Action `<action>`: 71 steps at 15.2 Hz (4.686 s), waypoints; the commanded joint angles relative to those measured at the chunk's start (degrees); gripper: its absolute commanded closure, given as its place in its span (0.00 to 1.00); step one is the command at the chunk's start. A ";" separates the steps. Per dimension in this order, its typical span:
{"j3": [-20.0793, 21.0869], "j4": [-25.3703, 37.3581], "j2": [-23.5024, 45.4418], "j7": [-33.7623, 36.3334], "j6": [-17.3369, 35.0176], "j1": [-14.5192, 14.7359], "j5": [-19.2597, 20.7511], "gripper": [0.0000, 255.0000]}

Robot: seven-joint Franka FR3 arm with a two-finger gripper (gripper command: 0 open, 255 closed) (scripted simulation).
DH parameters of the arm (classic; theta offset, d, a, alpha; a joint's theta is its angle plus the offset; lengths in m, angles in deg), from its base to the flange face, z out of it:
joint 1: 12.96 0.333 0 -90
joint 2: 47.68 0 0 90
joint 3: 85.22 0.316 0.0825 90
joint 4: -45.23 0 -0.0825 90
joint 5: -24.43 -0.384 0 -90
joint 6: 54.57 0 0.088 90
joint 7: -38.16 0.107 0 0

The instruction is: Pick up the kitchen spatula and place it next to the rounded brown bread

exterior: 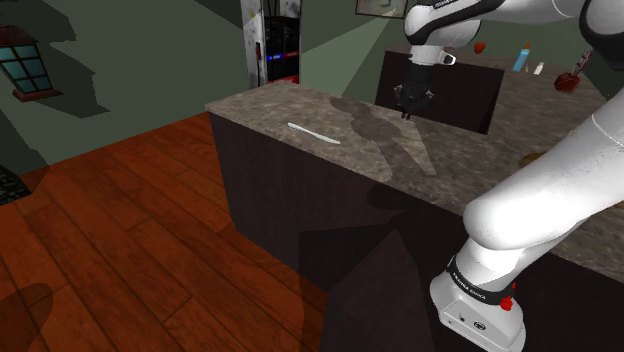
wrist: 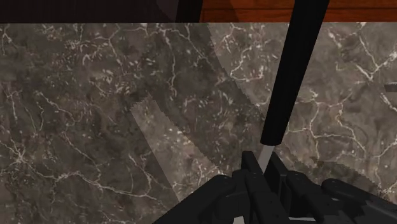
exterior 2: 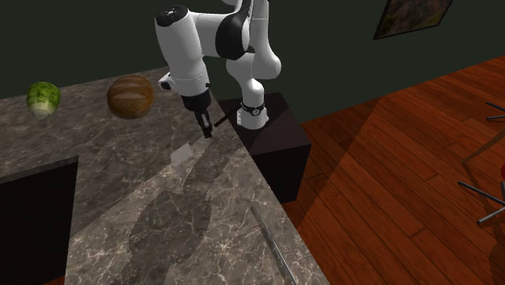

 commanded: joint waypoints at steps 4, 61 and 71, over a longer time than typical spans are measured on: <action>-2.63 -6.48 -7.42 -3.84 -0.96 -2.48 2.33 1.00; -59.29 -3.62 -21.74 -61.03 -2.56 -18.92 36.20 1.00; -66.02 -8.04 -20.07 -60.20 5.05 -15.87 38.38 1.00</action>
